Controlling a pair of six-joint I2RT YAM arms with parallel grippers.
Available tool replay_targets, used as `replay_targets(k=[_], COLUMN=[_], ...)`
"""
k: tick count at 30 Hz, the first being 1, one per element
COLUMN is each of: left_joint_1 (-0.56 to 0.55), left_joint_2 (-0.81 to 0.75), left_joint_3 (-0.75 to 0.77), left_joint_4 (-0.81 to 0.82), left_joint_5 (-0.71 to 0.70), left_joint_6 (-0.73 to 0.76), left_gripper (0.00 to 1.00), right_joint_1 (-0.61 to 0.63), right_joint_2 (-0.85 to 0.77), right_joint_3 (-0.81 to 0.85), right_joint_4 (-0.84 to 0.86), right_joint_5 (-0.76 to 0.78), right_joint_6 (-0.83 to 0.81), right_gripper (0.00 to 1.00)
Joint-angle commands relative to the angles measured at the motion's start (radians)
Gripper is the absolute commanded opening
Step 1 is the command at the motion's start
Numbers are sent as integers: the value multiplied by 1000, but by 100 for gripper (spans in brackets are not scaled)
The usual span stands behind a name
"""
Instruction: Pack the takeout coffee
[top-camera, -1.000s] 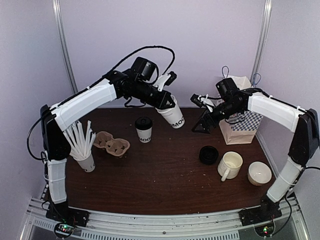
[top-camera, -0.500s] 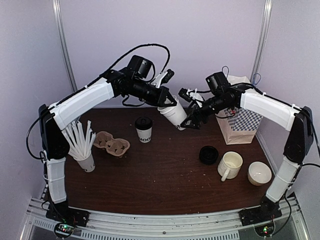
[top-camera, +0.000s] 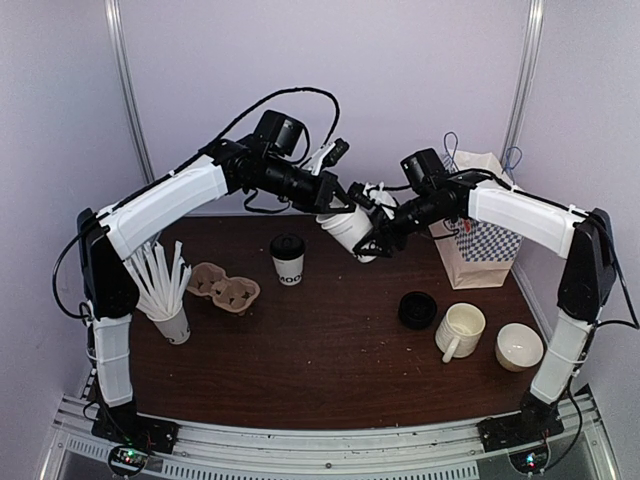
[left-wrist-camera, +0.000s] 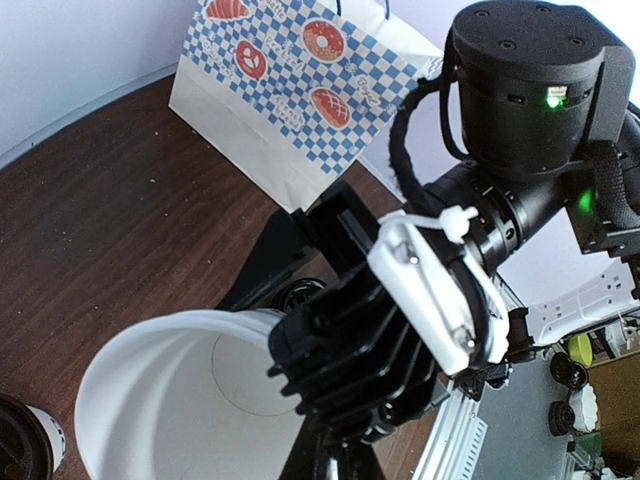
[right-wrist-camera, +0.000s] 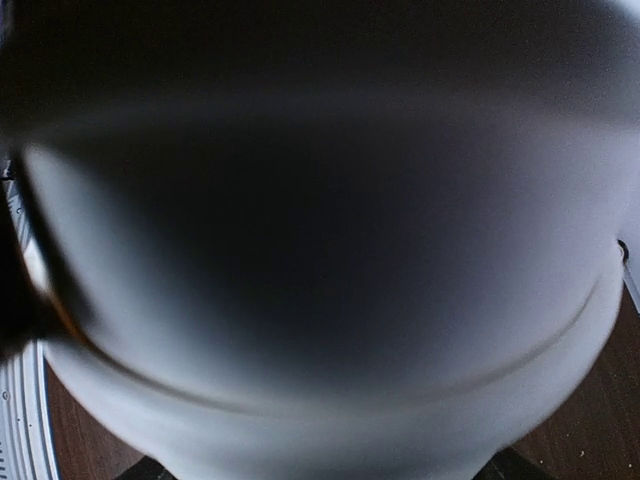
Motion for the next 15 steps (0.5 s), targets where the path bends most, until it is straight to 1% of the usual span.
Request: replay_targets(k=[1, 4, 10, 15], left_joint_1=[18, 34, 68, 85], left_joint_2=[-84, -111, -170, -180], left_joint_3=[-4, -7, -12, 64], left_joint_4=[48, 46, 28, -1], left_joint_5=[24, 18, -40, -90], left_joint_6=[-18, -18, 8, 34], left_gripper=[0, 0, 0, 0], right_joint_1=[0, -11, -32, -36], right_joint_2=[0, -1, -12, 3], right_joint_3=[-36, -50, -97, -102], right_joint_4=[3, -13, -13, -43], right_joint_5=[-13, -45, -102, -120], right_joint_6=[-26, -37, -57, -94], right_gripper=[62, 58, 58, 58])
